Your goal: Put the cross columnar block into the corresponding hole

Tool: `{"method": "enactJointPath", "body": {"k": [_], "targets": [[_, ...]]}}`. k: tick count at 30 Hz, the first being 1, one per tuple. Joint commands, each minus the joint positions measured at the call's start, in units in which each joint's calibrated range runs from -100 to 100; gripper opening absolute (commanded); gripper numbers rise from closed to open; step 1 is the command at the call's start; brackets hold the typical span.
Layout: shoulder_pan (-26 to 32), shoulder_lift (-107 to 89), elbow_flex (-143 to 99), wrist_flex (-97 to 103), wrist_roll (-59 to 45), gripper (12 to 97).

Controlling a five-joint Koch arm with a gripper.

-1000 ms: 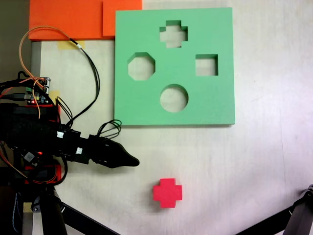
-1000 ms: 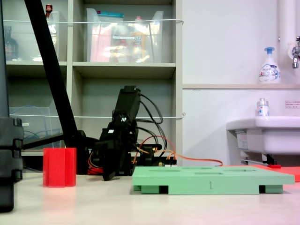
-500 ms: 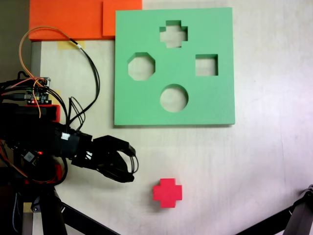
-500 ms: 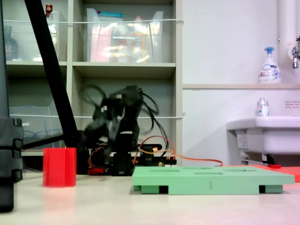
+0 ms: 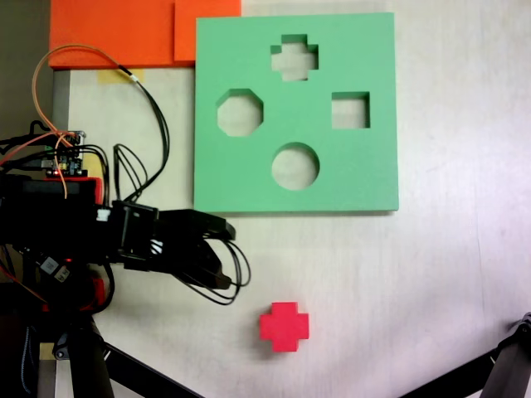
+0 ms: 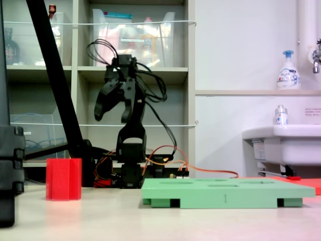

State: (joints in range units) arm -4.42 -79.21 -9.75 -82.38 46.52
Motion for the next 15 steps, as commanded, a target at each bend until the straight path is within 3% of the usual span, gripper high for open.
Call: {"method": "enactJointPath", "body": {"k": [1,5,6,15], "targets": [[-0.54,8.40,6.66,-2.60,-0.98,46.1],[-1.56,18.45,10.35,-2.50,-1.66,76.3],[-1.95,20.97,11.35,-2.60,-1.76,79.1],[-5.32,44.57,19.52,-2.50,-4.15,82.8]]}}
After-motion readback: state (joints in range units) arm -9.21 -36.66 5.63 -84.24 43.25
